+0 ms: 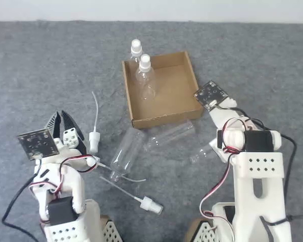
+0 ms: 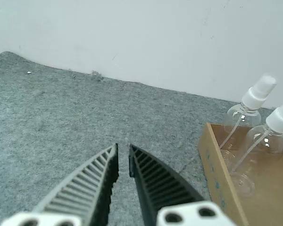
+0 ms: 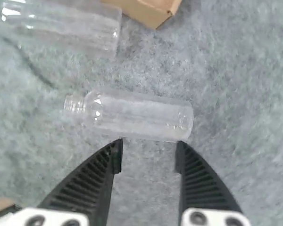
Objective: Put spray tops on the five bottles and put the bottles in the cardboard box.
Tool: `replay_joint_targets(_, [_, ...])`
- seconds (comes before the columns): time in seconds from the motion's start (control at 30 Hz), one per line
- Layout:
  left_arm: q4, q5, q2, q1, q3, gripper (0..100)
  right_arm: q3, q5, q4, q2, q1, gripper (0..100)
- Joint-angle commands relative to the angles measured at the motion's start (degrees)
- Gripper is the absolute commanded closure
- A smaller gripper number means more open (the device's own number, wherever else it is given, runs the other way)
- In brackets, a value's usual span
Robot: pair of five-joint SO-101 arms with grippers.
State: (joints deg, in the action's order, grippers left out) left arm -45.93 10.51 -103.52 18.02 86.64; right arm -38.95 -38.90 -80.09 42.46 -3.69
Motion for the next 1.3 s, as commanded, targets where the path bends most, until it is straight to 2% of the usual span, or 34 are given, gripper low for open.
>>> replay_joint_targets(0.0, [2.02,0.18,-0.44,0.26,-0.66,96,2.99,-3.96,-0.92,1.80,-0.22,73.1])
replay_joint_targets(0.1, [2.02,0.18,-0.44,0.26,-0.66,96,2.90,-7.74,-1.27,1.71,-1.36,67.1])
replay_joint_targets(0.33, [6.15,0.18,-0.44,0.26,1.63,96,2.99,-16.97,-5.67,-3.30,-8.31,67.9])
replay_joint_targets(0.47, [6.33,0.18,-0.44,0.26,1.80,96,3.25,-23.38,-4.62,-8.75,-9.19,67.9])
replay_joint_targets(0.77, [6.33,0.18,-0.44,0.26,1.80,96,3.25,-31.38,-1.36,-20.09,-9.19,67.9])
replay_joint_targets(1.27, [6.33,0.18,-0.44,0.26,1.80,96,2.99,-32.44,8.66,-33.89,-8.84,68.0])
